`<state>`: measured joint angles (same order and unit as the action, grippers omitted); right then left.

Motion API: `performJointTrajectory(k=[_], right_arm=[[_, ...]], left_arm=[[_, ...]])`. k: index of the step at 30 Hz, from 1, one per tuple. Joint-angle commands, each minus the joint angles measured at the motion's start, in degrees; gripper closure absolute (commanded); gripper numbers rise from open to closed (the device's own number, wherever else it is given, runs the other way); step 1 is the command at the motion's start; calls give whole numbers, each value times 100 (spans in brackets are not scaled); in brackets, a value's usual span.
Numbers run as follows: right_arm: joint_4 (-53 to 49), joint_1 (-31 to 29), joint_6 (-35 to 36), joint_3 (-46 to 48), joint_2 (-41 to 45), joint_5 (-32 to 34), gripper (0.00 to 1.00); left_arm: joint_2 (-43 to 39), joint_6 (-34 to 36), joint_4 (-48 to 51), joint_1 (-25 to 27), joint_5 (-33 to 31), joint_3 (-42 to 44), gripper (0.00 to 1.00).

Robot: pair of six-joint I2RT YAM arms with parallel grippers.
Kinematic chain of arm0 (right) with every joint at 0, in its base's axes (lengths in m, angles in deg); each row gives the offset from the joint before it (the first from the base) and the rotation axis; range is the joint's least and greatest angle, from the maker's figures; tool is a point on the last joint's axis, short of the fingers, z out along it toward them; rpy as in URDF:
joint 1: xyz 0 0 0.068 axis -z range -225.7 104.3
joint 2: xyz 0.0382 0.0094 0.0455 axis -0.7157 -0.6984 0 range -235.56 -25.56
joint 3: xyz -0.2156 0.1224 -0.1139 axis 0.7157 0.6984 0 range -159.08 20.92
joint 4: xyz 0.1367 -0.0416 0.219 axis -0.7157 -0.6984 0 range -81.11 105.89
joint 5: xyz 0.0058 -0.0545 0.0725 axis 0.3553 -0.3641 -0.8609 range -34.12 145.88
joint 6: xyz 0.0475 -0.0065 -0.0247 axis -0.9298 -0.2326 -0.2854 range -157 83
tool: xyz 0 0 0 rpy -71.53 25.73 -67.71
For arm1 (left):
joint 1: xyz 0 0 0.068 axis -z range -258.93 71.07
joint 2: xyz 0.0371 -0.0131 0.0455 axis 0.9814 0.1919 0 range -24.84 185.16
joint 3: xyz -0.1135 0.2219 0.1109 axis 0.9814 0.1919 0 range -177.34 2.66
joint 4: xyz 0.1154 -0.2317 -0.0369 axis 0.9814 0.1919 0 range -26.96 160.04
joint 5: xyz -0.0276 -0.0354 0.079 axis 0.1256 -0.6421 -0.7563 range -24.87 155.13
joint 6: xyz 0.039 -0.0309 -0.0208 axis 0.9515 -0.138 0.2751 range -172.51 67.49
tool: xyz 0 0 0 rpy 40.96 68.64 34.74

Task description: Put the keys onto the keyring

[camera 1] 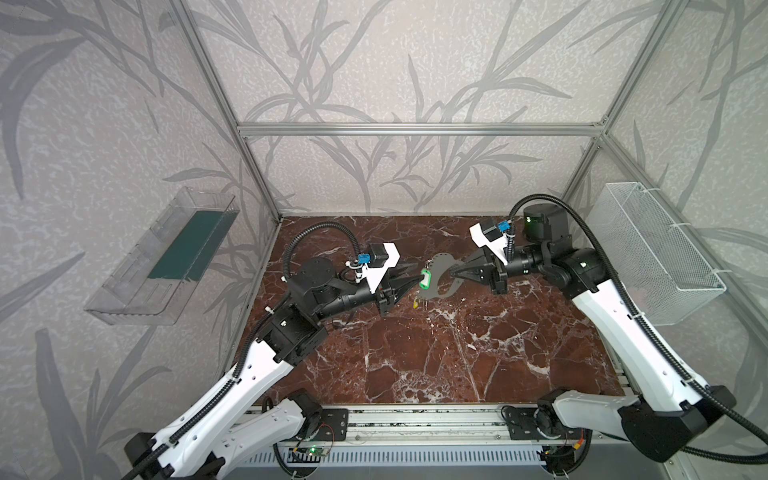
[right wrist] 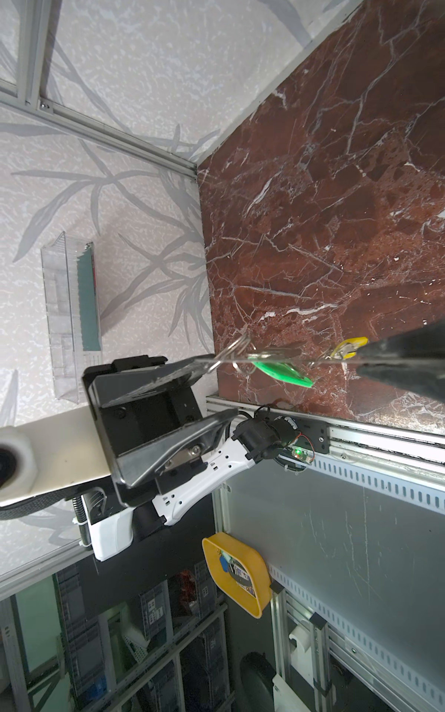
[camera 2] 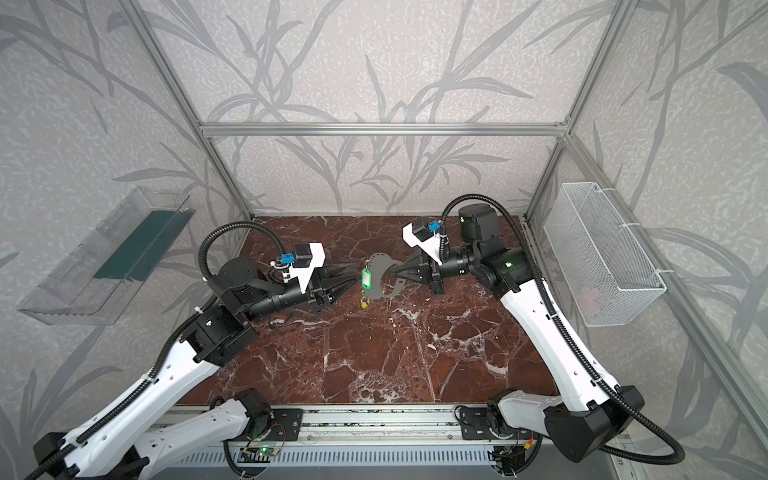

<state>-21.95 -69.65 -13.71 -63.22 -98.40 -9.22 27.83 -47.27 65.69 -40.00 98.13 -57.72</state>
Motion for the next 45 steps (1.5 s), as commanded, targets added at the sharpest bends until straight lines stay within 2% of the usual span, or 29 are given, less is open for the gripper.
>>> performJointTrajectory(k=[1,7,18,27,45], right_arm=[[-170,24,131,-191,-30,-306,100],[-224,22,142,-191,-14,-326,100],[-223,27,132,-188,-2,-403,100],[-202,26,124,-164,-2,-433,100],[-332,38,97,-168,-103,-328,100]], left_arm=[[91,604,521,2,176,-488,65],[226,833,534,-5,254,-735,62],[724,1216,1279,-7,374,-1353,64],[886,1329,1456,1,307,-1534,79],[745,1640,1698,-8,165,-1545,100]])
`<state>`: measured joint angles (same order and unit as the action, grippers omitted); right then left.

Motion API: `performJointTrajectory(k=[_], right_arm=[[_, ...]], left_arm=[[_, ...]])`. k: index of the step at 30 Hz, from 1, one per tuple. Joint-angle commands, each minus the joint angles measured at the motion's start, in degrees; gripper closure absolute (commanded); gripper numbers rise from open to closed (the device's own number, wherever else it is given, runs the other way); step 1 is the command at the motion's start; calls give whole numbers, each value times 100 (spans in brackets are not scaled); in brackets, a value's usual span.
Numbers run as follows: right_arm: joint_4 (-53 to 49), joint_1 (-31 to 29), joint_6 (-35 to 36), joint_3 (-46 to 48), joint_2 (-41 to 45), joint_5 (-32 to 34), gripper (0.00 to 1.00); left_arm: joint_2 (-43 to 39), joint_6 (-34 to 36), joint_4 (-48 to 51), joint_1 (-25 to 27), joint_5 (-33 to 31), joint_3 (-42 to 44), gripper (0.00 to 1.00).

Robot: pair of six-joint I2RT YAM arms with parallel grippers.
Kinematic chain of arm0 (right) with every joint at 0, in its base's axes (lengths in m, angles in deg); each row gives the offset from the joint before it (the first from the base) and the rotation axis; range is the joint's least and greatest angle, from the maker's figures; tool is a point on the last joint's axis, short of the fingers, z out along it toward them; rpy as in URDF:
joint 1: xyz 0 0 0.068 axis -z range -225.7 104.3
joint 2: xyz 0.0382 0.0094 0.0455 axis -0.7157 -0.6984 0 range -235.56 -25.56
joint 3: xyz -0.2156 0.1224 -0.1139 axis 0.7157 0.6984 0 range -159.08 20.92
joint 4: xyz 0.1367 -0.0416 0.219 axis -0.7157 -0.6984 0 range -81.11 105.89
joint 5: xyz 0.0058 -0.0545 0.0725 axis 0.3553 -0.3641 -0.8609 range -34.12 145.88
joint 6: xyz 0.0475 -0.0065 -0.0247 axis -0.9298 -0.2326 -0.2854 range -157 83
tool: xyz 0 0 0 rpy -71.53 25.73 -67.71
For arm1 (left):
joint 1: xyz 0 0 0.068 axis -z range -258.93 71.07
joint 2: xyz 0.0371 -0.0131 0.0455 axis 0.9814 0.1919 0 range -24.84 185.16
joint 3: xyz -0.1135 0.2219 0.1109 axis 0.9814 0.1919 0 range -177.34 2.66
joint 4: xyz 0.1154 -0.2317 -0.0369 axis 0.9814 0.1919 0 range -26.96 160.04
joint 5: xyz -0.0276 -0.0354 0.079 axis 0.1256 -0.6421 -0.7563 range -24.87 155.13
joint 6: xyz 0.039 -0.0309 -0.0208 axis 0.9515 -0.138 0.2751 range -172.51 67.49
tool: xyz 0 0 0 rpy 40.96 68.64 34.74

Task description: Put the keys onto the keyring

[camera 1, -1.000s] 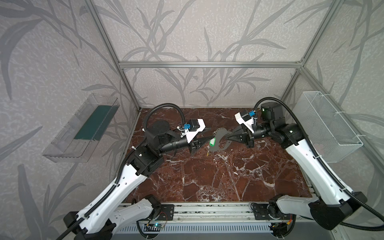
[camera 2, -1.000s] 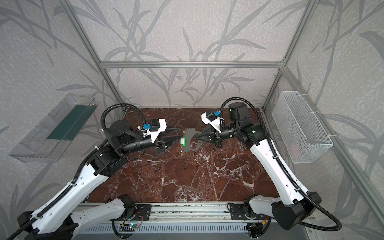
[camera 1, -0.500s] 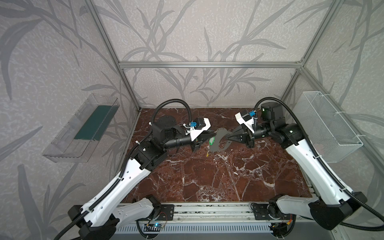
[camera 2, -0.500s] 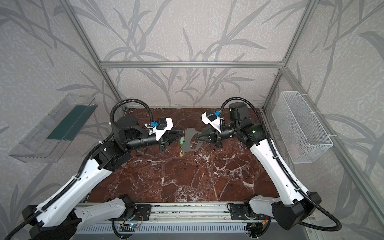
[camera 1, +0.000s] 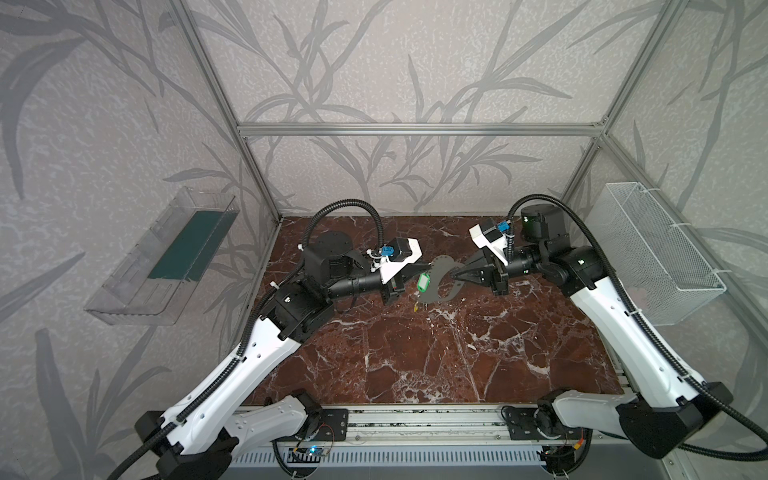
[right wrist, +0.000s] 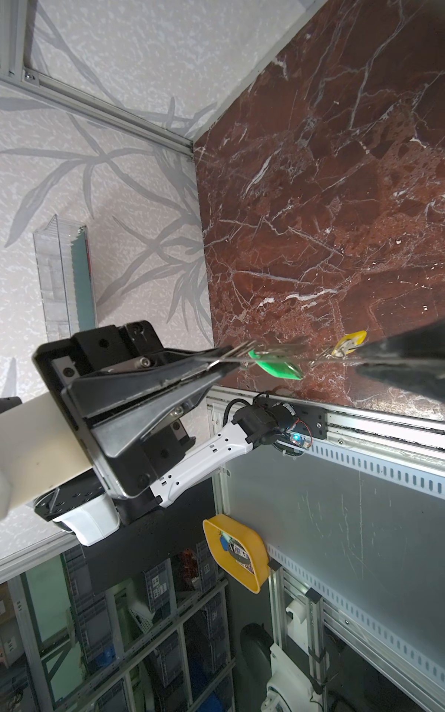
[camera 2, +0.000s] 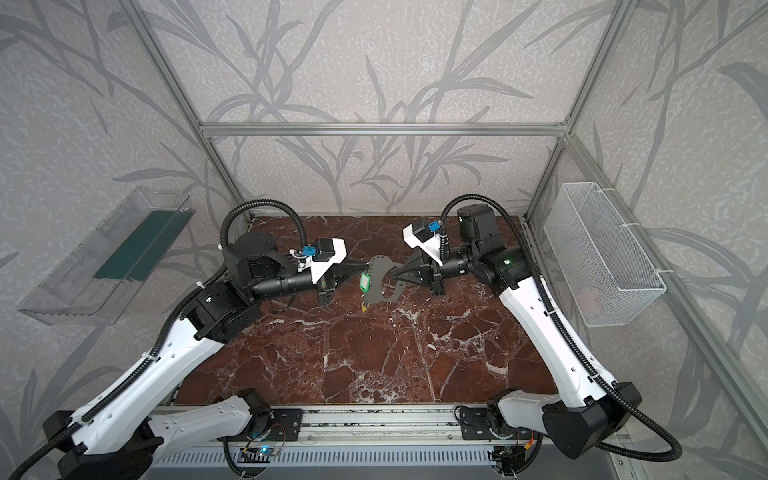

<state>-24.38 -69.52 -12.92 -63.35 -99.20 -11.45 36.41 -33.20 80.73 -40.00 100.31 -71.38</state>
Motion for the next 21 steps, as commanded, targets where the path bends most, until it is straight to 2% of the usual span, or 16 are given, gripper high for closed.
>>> performJointTrajectory(k=[1,9,15,21], right_arm=[[-88,47,18,-156,-31,-126,100],[15,105,-23,-151,-77,-31,100],[298,108,-368,-191,-115,382,100],[355,106,-530,-261,-148,403,100]], left_arm=[[-114,255,238,-6,-48,-189,100],[-192,143,171,2,-256,-152,100],[-389,-271,-627,39,-956,285,100],[-507,-287,-915,120,-1360,421,100]])
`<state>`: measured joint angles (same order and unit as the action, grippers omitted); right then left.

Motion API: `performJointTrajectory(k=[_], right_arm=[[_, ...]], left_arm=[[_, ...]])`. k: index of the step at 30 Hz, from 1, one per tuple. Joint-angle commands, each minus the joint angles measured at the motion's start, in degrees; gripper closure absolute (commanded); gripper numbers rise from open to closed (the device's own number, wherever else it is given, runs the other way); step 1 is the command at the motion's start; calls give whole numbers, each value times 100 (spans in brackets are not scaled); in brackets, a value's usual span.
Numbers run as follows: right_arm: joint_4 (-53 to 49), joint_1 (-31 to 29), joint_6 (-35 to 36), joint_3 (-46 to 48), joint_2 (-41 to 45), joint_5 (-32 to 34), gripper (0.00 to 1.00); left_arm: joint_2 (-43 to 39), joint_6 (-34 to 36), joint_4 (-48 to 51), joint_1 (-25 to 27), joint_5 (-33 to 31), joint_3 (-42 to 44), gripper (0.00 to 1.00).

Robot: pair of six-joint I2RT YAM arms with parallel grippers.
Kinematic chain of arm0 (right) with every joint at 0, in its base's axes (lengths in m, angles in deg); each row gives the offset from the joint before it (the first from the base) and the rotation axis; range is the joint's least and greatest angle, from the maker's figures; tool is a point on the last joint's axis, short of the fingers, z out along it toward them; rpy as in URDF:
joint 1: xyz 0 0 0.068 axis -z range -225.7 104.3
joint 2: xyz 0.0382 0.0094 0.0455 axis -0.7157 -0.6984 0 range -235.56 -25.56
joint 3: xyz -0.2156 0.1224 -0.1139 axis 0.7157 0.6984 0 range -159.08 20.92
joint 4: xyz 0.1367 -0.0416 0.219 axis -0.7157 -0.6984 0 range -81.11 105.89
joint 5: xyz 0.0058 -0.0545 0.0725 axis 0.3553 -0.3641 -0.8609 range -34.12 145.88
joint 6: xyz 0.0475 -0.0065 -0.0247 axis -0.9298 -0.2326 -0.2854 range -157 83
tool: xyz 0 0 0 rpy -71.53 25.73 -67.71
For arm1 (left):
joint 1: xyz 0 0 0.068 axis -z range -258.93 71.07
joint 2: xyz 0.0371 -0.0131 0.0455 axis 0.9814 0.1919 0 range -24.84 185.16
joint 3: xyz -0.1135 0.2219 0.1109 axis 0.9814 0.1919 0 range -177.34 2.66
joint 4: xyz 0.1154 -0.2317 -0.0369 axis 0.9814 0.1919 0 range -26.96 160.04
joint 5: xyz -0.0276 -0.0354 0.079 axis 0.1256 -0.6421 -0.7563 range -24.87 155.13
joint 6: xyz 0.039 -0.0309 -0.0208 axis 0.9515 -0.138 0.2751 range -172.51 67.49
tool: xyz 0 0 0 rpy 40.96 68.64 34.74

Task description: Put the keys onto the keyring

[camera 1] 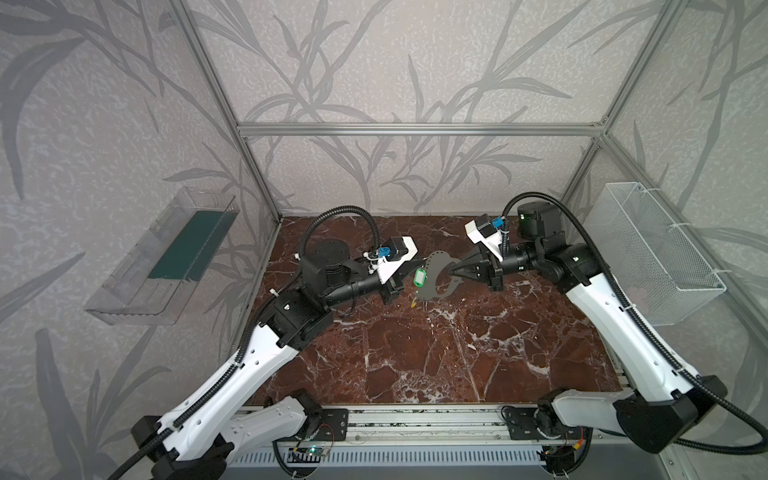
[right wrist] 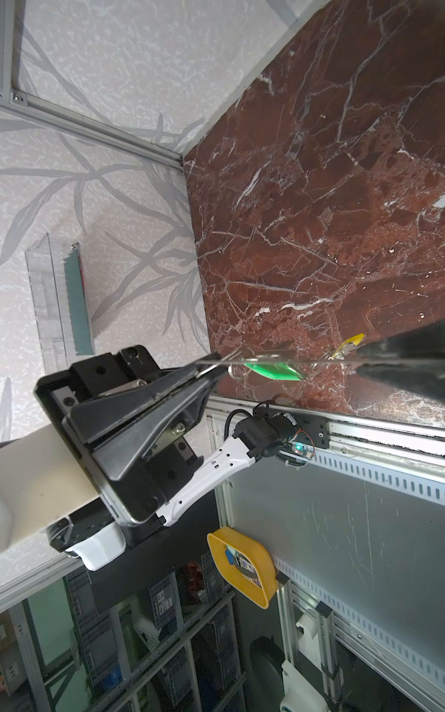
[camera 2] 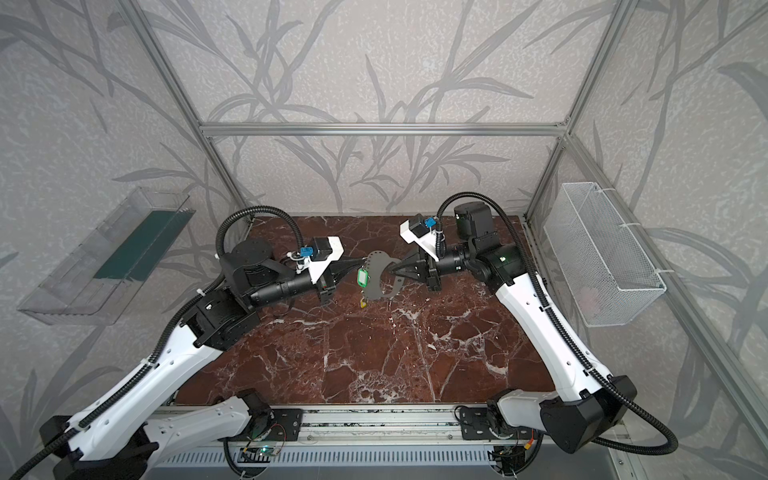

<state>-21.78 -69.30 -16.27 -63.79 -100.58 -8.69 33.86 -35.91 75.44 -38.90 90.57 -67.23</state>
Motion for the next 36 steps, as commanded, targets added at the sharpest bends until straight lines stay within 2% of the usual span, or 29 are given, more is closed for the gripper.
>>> performJointTrajectory(k=[1,4,12,17,27,36], right_arm=[[75,83,-207,-234,-17,114,100],[-80,85,-193,-313,-94,-75,100],[-253,84,-443,-452,-369,-557,100],[-535,83,-506,-599,-521,-710,100],[-908,83,-469,-747,-654,-327,100],[-432,83,-672,-591,-316,81,100]], left_arm=[[-259,35,-403,57,-481,18,100],[-306,140,-556,101,-580,119,100],[-444,326,-1282,110,-21,513,100],[-448,643,-1375,110,221,572,100],[-671,879,-2037,110,229,903,100],[-711,1149,-1907,120,-346,918,100]])
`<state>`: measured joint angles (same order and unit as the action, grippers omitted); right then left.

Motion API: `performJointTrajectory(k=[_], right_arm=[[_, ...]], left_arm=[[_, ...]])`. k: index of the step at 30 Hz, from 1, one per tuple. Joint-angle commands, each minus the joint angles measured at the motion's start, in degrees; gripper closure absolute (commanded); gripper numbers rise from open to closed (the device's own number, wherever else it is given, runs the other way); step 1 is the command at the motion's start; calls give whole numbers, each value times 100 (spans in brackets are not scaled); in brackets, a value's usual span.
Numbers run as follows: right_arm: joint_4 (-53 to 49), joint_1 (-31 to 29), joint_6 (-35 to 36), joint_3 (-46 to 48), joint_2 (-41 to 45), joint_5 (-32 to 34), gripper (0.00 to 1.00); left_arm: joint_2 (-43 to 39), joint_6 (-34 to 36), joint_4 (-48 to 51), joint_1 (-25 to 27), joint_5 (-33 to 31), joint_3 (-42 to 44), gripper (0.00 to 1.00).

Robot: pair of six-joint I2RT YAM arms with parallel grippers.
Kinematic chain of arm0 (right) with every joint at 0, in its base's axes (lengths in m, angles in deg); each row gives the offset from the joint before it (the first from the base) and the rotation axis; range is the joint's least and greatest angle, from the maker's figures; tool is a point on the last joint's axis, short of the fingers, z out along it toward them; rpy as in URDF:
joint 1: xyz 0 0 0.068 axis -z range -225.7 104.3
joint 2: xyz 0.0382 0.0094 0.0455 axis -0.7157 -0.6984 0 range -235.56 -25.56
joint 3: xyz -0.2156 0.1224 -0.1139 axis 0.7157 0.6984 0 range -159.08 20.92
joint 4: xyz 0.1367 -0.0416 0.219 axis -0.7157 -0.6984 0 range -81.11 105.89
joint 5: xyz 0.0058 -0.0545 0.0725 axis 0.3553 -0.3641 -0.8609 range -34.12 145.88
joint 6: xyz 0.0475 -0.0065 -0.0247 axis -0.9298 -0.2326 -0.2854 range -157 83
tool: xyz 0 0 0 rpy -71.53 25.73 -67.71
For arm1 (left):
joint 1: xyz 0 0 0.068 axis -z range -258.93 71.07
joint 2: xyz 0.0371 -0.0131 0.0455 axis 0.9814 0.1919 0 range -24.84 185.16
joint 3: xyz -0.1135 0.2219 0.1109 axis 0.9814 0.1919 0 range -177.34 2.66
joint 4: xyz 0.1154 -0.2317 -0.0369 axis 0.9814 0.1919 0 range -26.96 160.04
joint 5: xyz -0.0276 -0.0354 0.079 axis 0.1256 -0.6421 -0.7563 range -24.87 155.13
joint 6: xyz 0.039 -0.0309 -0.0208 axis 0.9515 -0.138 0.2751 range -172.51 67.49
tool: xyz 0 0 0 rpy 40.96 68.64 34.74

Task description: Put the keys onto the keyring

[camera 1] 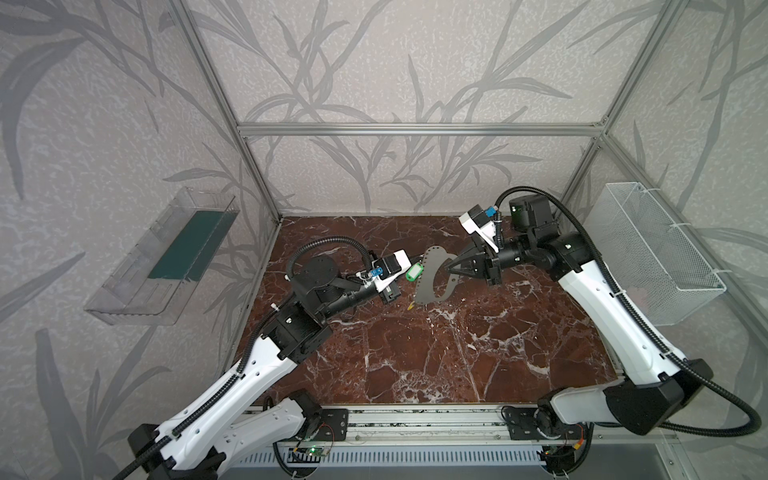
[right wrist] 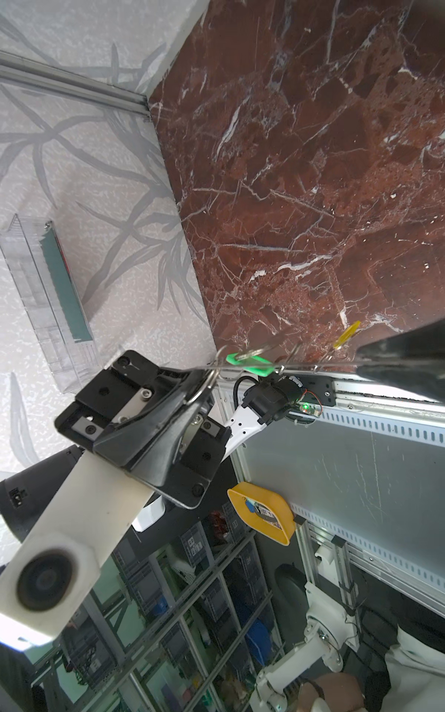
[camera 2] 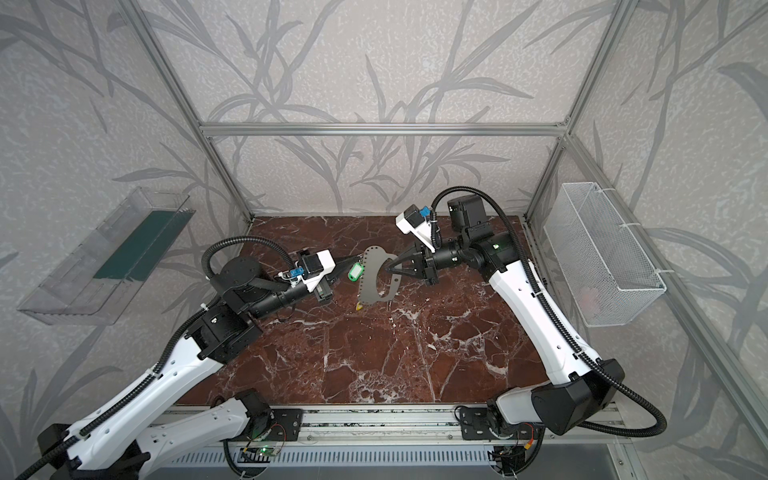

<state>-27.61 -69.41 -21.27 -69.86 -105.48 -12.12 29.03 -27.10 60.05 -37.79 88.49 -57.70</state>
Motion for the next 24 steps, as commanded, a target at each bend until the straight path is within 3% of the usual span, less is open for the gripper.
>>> performJointTrajectory(k=[1,14,20,24], right_arm=[[158,96,-170,29,199,461,100],[-258,41,-66,-238,-21,178,100],[-91,41,-94,-118,138,652,72],[173,50,-204,46,406,1059,66]], left_arm=[[-218,308,-336,14,-190,-54,100],[-87,300,-444,17,73,-83,100],[101,-325,-587,17,328,-178,100],[274,-889,-368,16,311,-424,100]])
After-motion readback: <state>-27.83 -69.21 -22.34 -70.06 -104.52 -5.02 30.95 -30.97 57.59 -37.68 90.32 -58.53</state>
